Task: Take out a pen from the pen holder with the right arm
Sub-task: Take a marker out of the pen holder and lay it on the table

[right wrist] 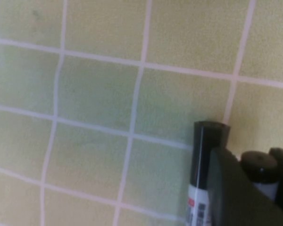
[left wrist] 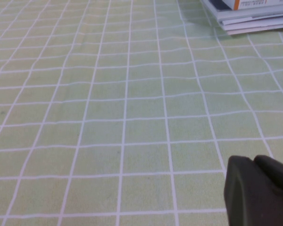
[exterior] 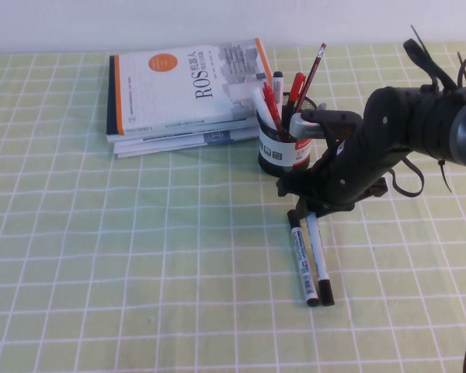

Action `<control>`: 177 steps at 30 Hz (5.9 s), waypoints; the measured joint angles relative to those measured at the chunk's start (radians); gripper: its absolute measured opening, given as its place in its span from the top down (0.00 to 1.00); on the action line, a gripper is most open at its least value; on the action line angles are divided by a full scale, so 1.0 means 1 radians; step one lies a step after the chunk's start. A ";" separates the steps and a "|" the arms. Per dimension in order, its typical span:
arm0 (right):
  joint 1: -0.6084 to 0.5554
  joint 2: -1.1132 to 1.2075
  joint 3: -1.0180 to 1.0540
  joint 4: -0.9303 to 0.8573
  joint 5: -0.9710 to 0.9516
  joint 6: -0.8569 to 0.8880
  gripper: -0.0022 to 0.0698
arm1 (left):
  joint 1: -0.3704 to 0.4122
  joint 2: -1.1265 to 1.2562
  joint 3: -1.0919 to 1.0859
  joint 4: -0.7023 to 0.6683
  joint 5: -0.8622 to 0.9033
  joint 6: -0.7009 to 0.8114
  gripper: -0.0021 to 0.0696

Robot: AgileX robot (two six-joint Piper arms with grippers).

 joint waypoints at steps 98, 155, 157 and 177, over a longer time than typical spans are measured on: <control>-0.438 -2.004 1.478 -0.227 -0.436 -0.073 0.99 | 0.000 0.000 0.000 0.000 0.000 0.000 0.98; -0.438 -2.004 1.478 -0.221 -0.337 -0.075 0.99 | 0.000 0.000 0.000 0.000 0.000 0.000 0.98; -0.438 -2.004 1.478 -0.221 -0.337 -0.075 0.99 | 0.000 0.000 0.000 0.000 0.000 0.000 0.98; -0.438 -2.004 1.478 -0.220 -0.337 -0.075 0.99 | 0.000 0.000 0.000 0.000 0.000 0.000 0.98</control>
